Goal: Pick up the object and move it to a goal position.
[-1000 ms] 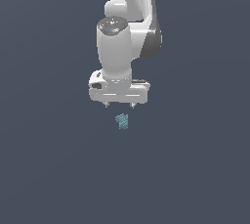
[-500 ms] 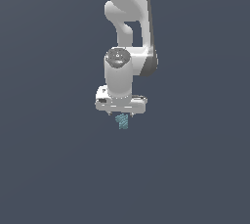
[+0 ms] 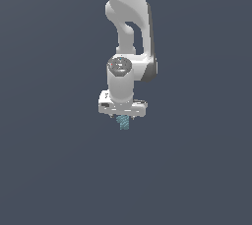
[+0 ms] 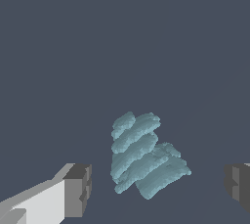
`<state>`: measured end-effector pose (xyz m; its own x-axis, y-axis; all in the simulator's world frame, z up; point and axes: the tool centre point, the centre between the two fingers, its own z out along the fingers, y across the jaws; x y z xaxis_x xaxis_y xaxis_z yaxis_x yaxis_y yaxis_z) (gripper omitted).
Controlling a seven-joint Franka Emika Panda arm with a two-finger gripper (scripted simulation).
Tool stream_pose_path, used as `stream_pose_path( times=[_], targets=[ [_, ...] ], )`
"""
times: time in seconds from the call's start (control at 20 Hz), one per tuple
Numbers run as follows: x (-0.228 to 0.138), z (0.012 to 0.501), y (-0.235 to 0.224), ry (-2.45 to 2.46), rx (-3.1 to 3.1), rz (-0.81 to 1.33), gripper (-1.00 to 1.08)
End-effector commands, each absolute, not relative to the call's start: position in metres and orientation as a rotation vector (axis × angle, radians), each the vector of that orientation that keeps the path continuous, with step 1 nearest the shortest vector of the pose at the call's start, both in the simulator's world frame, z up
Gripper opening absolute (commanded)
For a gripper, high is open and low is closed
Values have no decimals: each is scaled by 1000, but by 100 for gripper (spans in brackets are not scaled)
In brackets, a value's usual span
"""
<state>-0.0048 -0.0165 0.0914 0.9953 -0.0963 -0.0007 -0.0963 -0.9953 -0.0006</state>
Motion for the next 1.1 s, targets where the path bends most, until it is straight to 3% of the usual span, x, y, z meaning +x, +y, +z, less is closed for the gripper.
stream_pose_path(
  times=[0.0,0.75,0.8,1.05],
  targets=[
    [-5,89,-17,152,-3137,1,100],
    [-5,40,-17,152,-3138,0,100],
    [-5,40,-17,152,-3138,0,-100],
    [-5,40,-17,152,-3138,0,-100]
  ],
)
